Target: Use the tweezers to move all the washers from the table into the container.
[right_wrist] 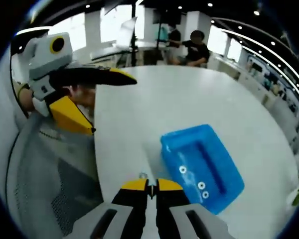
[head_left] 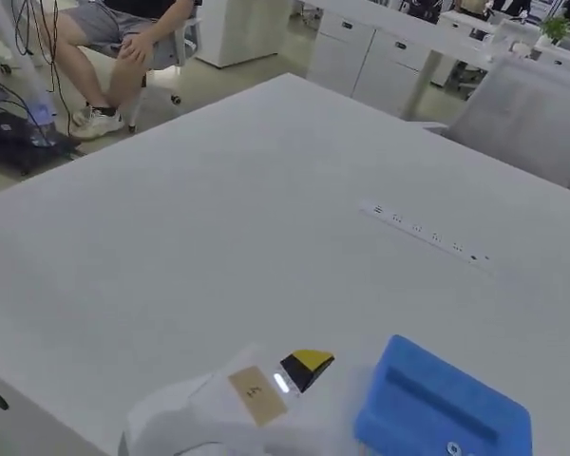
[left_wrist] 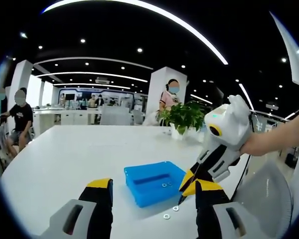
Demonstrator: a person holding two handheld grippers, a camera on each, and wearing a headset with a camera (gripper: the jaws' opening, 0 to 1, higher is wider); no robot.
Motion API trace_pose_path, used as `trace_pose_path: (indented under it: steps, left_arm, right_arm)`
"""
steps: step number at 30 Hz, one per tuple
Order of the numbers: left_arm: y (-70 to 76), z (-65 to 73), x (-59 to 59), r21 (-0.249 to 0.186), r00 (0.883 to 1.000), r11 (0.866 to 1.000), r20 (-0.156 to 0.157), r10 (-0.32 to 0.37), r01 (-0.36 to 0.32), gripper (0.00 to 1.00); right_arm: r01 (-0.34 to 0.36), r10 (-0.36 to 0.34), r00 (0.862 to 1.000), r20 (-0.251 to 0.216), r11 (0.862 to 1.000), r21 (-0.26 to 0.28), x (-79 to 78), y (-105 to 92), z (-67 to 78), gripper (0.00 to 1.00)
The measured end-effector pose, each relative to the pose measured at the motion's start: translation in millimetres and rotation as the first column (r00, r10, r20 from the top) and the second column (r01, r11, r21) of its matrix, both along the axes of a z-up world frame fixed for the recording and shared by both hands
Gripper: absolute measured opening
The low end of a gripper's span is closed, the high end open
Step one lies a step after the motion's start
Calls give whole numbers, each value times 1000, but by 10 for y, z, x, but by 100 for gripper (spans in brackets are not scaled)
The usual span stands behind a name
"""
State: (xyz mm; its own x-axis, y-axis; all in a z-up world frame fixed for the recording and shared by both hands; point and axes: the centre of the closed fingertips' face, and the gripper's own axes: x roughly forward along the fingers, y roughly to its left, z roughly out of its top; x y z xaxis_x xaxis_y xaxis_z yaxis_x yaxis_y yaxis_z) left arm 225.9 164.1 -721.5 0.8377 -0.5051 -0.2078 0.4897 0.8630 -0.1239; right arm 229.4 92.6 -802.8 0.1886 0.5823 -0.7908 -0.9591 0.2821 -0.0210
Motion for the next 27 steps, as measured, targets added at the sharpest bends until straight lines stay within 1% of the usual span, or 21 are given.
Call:
trace_pose_path:
  steps: [2,6,7,8,10,11,12,14,15,16,17,18,19,20,21,22,23,24,25,26,27]
  left_arm:
    - [14,7,8,10,1000,1000,7,9,-10,67]
    - [24,12,9,16,1000,1000,11,15,-15,67]
    - [36,21,12,16,1000,1000,17,20,-21,66]
    - [44,26,15,16,1000,1000,19,25,-25,66]
    - [77,37,28,17,999,999,26,43,-43,65]
    - [109,41,37,33,998,998,34,59,-60,63]
    - [114,39,38,50,997,997,41,60,-62,62]
    - [108,22,41,59,997,996,36,63,-65,66]
    - [132,28,53,64,996,995,43,76,-79,69]
    - [140,45,61,55,995,995,51,84,-86,72]
    - [153,49,64,50,994,994,53,91,-93,74]
    - [165,42,64,51,994,994,47,95,-97,73]
    - [195,28,70,55,993,992,39,111,-114,73]
    - [206,29,76,56,992,991,39,119,-121,74]
    - [230,38,86,60,990,989,45,133,-136,75]
    - [243,43,90,60,988,987,45,144,-147,75]
    - [260,67,88,56,986,986,58,153,-156,77]
    - [284,97,88,53,984,984,75,164,-168,76]
    - [289,115,89,44,983,985,81,163,-167,76]
    - [237,129,92,4,987,990,74,141,-141,77]
    - [203,98,87,-18,990,991,47,130,-129,79]
  right_arm:
    - [2,-2,1000,-10,1000,-3,-3,-6,-34,2]
    - [25,-25,1000,-18,1000,-5,25,-80,-17,2]
    - [34,-34,999,-24,999,-1,30,-91,-12,2]
    - [49,-48,998,-40,999,3,29,-107,-16,2]
    - [58,-57,997,-56,998,4,20,-129,-21,2]
    - [61,-60,996,-59,998,5,9,-134,-16,2]
    - [59,-59,996,-62,998,5,-19,-144,-5,2]
    - [55,-55,996,-64,998,4,-71,-159,0,2]
    - [54,-53,997,-64,999,4,-84,-170,-8,2]
    - [52,-51,997,-64,999,8,-92,-186,-27,2]
    - [50,-49,997,-63,999,15,-88,-196,-39,2]
    - [52,-50,997,-63,998,24,-77,-203,-45,2]
    - [56,-53,996,-76,998,32,-64,-224,-50,2]
    - [52,-48,996,-77,998,44,-50,-229,-45,2]
    - [47,-41,995,-87,997,66,-21,-225,-46,2]
    - [38,-30,995,-96,996,78,-13,-214,-58,2]
    - [14,-6,995,-95,996,85,-11,-201,-81,2]
    - [-13,19,997,-78,997,75,-18,-199,-109,2]
    - [-58,60,996,-66,998,31,-46,-234,-154,2]
    - [-107,106,994,-28,994,-25,-55,-274,-179,2]
    - [-124,124,992,1,992,-29,-49,-255,-168,2]
